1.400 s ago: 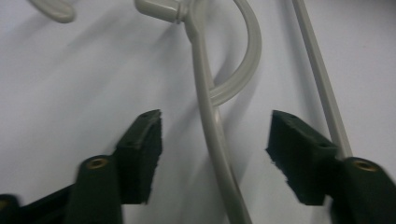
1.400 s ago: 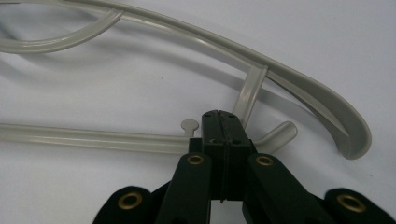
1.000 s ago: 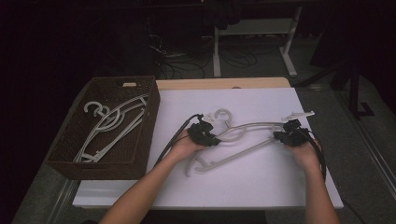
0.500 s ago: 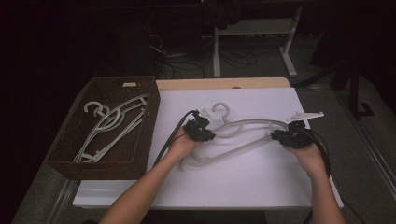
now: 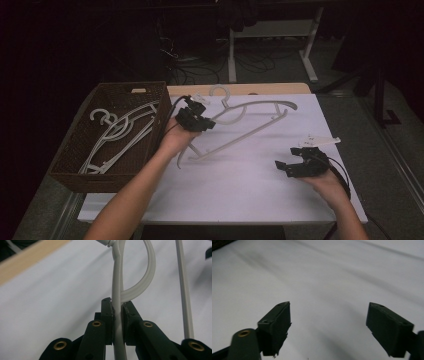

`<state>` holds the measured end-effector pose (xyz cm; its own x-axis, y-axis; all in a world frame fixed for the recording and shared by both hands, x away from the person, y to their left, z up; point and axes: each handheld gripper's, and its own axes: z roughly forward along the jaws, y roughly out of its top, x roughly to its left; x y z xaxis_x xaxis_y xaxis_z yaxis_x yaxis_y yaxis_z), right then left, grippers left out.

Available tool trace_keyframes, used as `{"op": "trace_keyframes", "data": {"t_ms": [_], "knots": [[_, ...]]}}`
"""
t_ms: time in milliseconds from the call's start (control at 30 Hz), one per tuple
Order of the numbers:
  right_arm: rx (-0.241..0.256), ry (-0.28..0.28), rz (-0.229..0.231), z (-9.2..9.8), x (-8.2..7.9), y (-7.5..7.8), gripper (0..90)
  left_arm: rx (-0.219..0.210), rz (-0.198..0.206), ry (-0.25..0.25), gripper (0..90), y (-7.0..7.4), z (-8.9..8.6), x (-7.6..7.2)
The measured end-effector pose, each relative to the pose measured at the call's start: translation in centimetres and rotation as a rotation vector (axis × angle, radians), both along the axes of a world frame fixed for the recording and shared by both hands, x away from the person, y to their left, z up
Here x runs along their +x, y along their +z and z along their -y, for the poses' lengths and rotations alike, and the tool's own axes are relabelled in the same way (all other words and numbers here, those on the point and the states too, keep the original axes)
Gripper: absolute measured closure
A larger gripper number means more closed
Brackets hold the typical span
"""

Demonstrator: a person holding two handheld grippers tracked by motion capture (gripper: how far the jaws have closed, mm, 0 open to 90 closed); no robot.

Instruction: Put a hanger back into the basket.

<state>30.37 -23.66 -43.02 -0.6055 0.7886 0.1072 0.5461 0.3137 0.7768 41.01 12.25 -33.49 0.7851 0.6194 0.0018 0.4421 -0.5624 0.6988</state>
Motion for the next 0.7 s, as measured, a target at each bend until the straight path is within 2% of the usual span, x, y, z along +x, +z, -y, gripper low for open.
{"op": "trace_keyframes", "data": {"t_ms": [100, 200, 367, 567, 700], "knots": [[0.003, 0.01, -0.002, -0.3, -0.2, -0.4, 13.0, -0.01, 0.024, 0.009, 81.8, 2.5, -1.5, -0.2], [0.005, 0.015, 0.014, -0.5, -0.2, -0.5, 7.6, -0.024, 0.037, 0.021, 81.8, 4.2, -3.3, -0.4], [0.014, 0.009, 0.025, -0.6, -0.2, -0.5, 4.4, -0.011, 0.077, 0.052, 81.8, 6.8, -7.1, -0.7], [0.006, 0.013, 0.026, -0.6, -0.1, -0.6, 4.0, 0.016, 0.134, 0.116, 81.8, 8.8, -12.6, -1.5], [0.001, 0.009, 0.032, -0.4, -0.1, -0.6, 3.6, 0.047, 0.176, 0.165, 81.8, 9.5, -16.6, -1.9]]}}
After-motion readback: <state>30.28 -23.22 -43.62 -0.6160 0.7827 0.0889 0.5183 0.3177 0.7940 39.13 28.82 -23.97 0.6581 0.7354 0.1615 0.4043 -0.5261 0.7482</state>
